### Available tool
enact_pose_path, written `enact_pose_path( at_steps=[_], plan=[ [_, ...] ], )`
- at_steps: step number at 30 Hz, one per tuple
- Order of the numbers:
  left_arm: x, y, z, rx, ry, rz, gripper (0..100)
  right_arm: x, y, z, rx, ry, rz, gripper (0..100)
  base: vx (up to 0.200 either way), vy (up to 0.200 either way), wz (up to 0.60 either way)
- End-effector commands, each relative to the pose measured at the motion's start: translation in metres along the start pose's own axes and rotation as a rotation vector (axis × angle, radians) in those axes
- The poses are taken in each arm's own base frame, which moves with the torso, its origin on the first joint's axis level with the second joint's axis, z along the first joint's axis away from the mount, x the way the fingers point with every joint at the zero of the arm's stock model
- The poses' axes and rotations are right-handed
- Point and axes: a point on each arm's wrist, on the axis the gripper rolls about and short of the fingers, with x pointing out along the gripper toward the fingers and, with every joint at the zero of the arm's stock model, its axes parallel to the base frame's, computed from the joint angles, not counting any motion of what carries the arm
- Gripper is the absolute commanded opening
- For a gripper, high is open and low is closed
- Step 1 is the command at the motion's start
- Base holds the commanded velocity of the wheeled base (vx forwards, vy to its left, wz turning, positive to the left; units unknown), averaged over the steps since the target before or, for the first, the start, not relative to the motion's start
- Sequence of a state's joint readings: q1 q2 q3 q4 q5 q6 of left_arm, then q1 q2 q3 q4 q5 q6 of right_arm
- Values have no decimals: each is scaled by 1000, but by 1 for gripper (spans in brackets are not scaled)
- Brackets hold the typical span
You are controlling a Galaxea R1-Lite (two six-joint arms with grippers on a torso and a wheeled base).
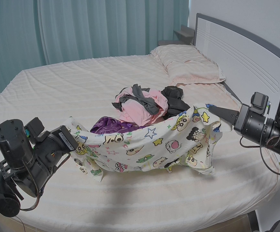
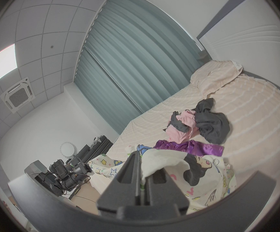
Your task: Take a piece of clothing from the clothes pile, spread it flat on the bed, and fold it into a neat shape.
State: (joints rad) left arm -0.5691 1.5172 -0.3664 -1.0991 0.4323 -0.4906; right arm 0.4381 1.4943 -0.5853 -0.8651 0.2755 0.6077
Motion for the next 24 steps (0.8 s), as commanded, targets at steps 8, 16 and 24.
enact_pose_path(
  at_steps=[8, 16, 24],
  plan=[
    [-30, 12, -8, -16, 44, -12, 0, -5, 1, -11, 31, 17, -16, 0, -200, 0, 0],
    [-33, 16, -11, -7, 60, -7, 0, -7, 2, -10, 26, 11, -12, 0, -125, 0, 0],
    [-28, 14, -8, -66, 44, 5, 0, -8, 3, -10, 24, 7, -9, 0, 0, 0, 0]
  ],
)
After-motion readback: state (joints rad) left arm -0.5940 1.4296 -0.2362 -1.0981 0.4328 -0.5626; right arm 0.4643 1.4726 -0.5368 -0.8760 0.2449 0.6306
